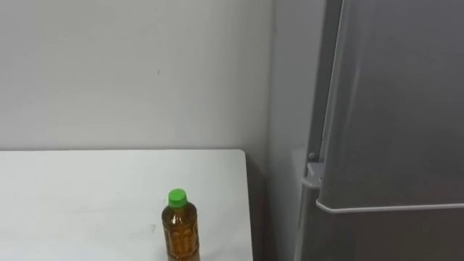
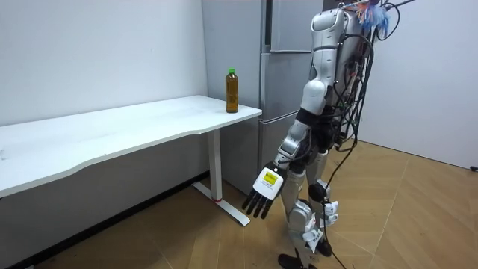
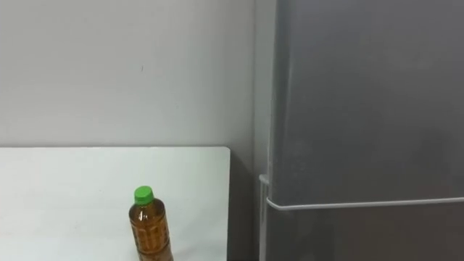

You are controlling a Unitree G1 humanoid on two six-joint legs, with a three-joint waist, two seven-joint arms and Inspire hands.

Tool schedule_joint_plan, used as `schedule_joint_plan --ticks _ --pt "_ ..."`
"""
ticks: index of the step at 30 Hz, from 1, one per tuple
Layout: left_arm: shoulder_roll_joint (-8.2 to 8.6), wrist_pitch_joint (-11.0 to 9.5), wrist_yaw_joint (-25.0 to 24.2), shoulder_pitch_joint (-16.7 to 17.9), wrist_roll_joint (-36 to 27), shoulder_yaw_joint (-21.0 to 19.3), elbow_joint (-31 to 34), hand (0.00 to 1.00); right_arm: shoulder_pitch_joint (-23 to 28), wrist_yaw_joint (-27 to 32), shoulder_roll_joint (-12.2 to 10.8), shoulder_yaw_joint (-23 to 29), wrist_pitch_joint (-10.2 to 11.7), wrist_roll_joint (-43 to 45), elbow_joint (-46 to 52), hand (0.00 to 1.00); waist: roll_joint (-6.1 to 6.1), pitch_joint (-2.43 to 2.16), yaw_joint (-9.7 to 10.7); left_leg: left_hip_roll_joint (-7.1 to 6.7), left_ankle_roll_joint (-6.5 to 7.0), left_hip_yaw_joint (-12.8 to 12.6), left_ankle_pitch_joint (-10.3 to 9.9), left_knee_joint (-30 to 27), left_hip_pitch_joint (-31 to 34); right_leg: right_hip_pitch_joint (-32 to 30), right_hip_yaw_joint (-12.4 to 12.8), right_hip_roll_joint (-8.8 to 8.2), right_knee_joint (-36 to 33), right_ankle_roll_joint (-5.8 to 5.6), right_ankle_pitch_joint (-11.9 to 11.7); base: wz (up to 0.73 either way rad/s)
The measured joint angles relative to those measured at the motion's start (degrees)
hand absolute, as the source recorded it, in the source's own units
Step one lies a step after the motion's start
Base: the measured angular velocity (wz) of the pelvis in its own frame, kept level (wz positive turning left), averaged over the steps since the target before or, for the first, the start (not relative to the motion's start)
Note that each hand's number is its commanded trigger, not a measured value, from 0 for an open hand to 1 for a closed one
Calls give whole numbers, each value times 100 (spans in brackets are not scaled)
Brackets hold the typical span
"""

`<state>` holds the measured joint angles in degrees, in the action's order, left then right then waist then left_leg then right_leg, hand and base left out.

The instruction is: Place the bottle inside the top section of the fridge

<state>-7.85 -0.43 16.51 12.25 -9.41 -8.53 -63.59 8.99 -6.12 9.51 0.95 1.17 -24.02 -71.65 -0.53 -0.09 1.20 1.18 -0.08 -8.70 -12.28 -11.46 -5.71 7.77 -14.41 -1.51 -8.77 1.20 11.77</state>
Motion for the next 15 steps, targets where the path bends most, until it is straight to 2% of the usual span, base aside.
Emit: schedule_joint_plan --ticks 2,4,9,13,15 --pt "-2 -11 139 30 -14 -296 274 0 18 -5 10 43 -4 22 3 0 -13 0 -28 1 1 12 -1 13 -5 -1 -13 3 2 -1 0 2" --pt "-41 -174 396 44 -320 -481 457 0 4 -34 56 52 7 121 12 0 -53 10 -24 -4 1 21 -2 15 -11 0 -10 2 2 -1 0 0" --pt "-83 -420 773 144 -1046 -499 852 0 12 -28 137 213 18 189 36 0 -197 32 -13 -21 6 28 -4 110 -94 32 -5 -7 1 -13 8 -2" --pt "-111 -519 993 234 -1419 -504 1372 0 16 -23 149 275 18 254 70 0 -200 28 -8 -21 5 28 -3 102 -83 37 -4 -5 -2 -12 8 0" --pt "-110 -552 1209 253 -1489 -525 1850 0 0 10 148 317 15 409 112 0 -179 25 -16 -25 5 6 -3 87 -77 18 -2 -10 -1 -13 8 0"
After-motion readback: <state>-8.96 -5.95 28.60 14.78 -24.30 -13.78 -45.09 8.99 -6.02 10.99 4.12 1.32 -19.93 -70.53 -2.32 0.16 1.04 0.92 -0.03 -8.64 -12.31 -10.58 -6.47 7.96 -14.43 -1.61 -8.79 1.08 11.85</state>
